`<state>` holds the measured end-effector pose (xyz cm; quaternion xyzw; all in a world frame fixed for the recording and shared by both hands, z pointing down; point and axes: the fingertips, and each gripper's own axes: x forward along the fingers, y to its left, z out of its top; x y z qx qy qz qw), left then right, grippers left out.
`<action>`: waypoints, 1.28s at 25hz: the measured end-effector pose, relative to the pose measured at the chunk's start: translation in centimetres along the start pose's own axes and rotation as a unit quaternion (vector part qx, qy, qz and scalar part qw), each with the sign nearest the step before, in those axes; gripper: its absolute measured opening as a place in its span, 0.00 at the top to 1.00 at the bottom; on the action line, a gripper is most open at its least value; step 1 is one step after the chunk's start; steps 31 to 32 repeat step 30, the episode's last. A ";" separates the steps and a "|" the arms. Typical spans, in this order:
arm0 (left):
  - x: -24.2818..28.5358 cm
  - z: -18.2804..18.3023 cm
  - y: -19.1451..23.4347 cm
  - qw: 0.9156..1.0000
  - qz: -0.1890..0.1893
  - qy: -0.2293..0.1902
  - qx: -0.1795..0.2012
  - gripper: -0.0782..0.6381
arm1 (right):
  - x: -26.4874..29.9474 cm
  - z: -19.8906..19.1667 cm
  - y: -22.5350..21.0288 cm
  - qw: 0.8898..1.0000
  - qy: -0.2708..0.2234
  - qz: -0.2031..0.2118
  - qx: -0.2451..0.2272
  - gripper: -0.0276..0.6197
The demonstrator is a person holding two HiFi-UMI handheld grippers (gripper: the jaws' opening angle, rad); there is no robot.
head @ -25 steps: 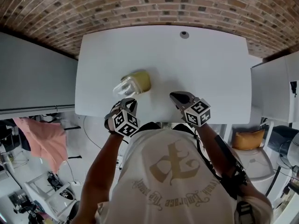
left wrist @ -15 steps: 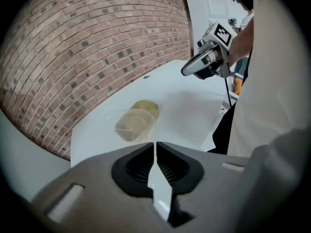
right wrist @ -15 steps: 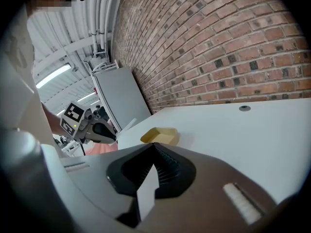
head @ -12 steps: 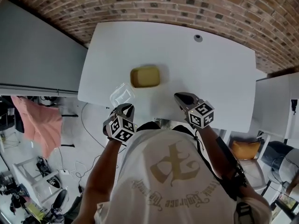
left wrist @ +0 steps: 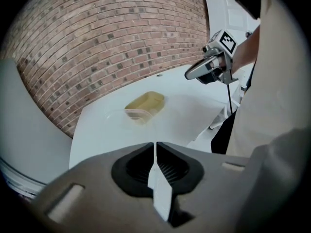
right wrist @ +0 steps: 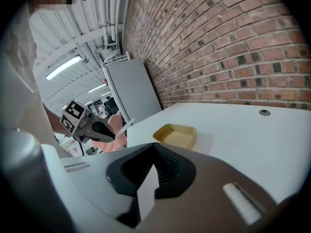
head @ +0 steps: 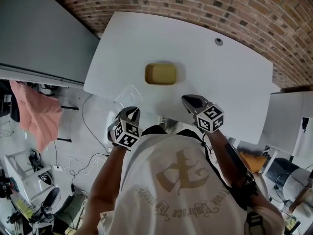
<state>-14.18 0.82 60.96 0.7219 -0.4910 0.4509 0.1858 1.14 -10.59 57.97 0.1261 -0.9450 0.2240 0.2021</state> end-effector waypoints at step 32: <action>-1.2 -1.8 -0.8 0.999 -0.001 -0.026 -0.033 0.86 | 3.2 1.8 3.6 0.995 0.045 0.052 -0.070 0.95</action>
